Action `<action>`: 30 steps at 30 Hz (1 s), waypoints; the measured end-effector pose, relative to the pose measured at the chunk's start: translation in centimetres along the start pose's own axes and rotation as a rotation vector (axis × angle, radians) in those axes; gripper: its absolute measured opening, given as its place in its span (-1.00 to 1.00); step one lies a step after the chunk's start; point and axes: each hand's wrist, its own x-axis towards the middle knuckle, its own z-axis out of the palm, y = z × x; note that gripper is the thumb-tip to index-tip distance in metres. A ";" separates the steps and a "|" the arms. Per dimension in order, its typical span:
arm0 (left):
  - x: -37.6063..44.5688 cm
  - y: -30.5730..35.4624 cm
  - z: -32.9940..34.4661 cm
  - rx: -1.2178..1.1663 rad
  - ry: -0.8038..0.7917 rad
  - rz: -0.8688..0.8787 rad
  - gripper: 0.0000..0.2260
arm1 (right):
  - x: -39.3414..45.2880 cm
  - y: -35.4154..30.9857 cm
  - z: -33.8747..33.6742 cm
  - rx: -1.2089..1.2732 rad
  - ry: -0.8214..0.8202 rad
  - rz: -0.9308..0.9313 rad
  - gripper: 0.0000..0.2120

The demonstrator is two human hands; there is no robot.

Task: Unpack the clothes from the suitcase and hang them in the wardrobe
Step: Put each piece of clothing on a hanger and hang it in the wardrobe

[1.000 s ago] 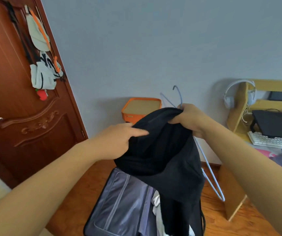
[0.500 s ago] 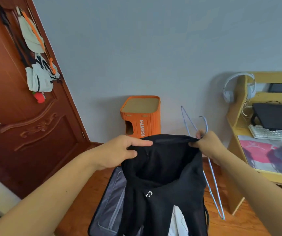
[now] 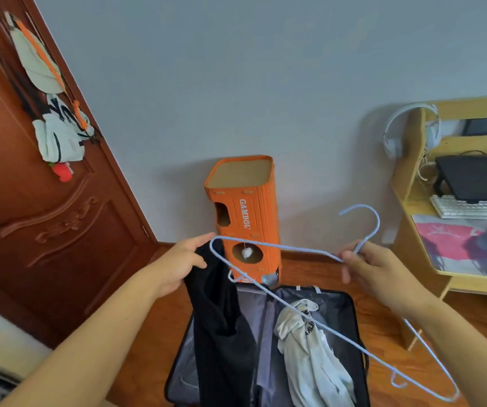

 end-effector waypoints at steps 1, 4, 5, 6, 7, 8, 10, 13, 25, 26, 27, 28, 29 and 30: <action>0.2 -0.3 -0.4 0.046 -0.004 0.007 -0.29 | -0.4 -0.4 0.1 -0.070 -0.011 -0.023 -0.73; 0.0 -0.1 -0.9 0.176 -0.027 0.041 -0.22 | -0.5 -0.9 0.8 -0.226 -0.038 -0.029 -0.70; -0.5 0.4 -0.7 0.213 -0.037 0.054 -0.21 | -0.3 -1.2 1.3 -0.246 -0.050 -0.030 -0.70; -0.9 1.0 -0.5 0.250 -0.048 0.068 -0.21 | -0.1 -1.2 1.8 -0.257 -0.052 -0.038 -0.71; -1.4 1.6 -0.2 0.297 -0.067 0.088 -0.20 | 0.3 -1.5 2.4 -0.248 -0.031 -0.044 -0.72; -1.9 2.2 0.1 0.343 -0.091 0.112 -0.20 | 0.7 -1.9 3.0 -0.227 -0.003 -0.045 -0.72; -3.0 3.1 0.7 0.405 -0.136 0.176 -0.20 | 1.4 -2.9 4.6 -0.202 0.001 -0.049 -0.74; -4.5 4.1 1.7 0.451 -0.134 0.271 -0.21 | 1.8 -4.0 7.7 -0.226 -0.136 -0.068 -0.76; -8.5 6.3 5.3 1.284 0.334 0.655 -0.39 | 0.9 -6.7 11.1 0.051 0.114 -0.043 -0.70; -8.5 5.9 5.5 1.326 0.386 0.706 -0.35 | 1.0 -6.8 10.7 0.124 0.170 -0.035 -0.70; -8.5 5.7 5.5 1.309 0.438 0.747 -0.37 | 1.0 -6.8 10.5 0.156 0.184 -0.034 -0.69; -8.5 5.7 5.4 1.232 0.494 0.766 -0.47 | 0.6 -6.9 10.3 0.157 0.169 -0.036 -0.68; -8.6 5.8 5.3 1.136 0.544 0.775 -0.63 | 0.3 -7.0 10.4 0.148 0.152 -0.041 -0.68; -8.5 5.8 5.3 1.041 0.578 0.768 -0.76 | -0.1 -7.1 10.4 0.151 0.151 -0.040 -0.69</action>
